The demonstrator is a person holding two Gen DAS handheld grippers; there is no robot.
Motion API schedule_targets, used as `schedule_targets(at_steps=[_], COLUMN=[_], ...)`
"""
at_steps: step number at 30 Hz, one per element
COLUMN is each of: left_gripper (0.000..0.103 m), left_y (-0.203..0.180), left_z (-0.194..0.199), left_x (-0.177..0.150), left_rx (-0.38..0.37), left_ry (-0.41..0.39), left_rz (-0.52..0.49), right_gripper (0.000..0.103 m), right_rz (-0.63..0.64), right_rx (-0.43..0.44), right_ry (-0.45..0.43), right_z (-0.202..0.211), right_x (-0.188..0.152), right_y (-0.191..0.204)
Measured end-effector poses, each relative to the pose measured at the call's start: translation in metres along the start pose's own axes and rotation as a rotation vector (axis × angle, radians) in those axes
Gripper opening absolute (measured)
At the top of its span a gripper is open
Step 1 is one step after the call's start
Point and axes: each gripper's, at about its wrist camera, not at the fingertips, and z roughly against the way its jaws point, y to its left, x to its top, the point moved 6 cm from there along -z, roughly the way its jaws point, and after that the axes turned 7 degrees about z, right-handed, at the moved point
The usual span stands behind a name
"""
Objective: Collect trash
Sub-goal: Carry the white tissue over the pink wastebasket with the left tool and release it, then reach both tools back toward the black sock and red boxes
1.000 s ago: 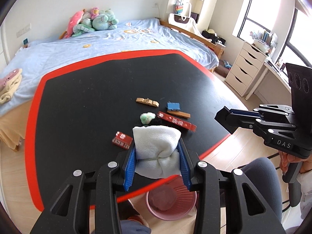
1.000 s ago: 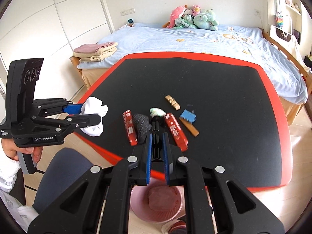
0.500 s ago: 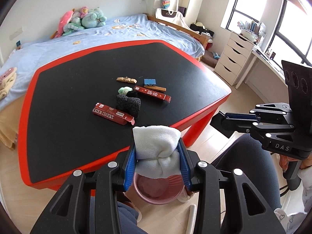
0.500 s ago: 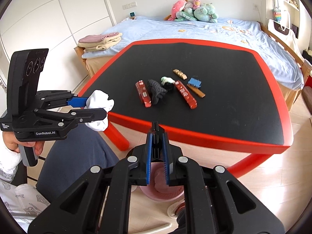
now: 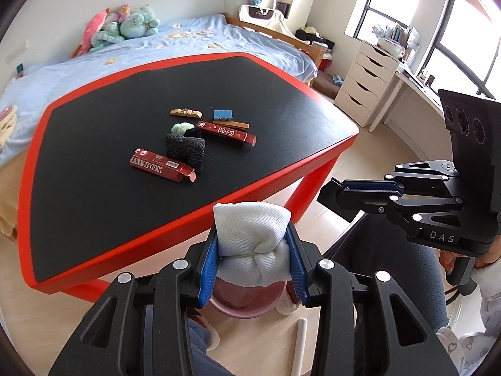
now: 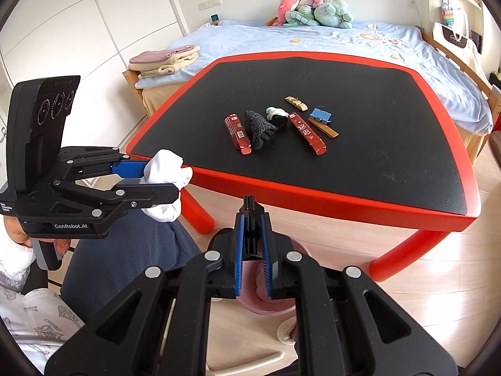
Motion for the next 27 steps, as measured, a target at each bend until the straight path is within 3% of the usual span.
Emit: schedule_targets(at_steps=[2, 3, 5, 7, 14, 27], left_gripper=[0.050, 0.063, 0.088, 0.089, 0.095, 0.095], left_y=[-0.002, -0.002, 0.000, 0.002, 0.013, 0.025], left_z=[-0.002, -0.003, -0.003, -0.003, 0.001, 0.005], left_x=[0.000, 0.000, 0.001, 0.002, 0.004, 0.001], left_rx=[-0.009, -0.006, 0.000, 0.012, 0.051, 0.089], left_ry=[0.003, 0.001, -0.017, -0.025, -0.034, -0.028], left_rz=[-0.003, -0.004, 0.004, 0.012, 0.038, 0.055], right_gripper=[0.016, 0.025, 0.077, 0.089, 0.097, 0.098], right_rz=[0.002, 0.003, -0.001, -0.019, -0.042, -0.041], right_rx=[0.004, -0.009, -0.025, -0.025, -0.050, -0.048], right_ry=[0.007, 0.014, 0.011, -0.006, 0.006, 0.022], right_z=[-0.002, -0.003, -0.004, -0.003, -0.004, -0.007], right_x=[-0.001, -0.002, -0.002, -0.002, -0.004, -0.004], right_y=[-0.001, -0.003, -0.005, -0.009, -0.014, -0.011])
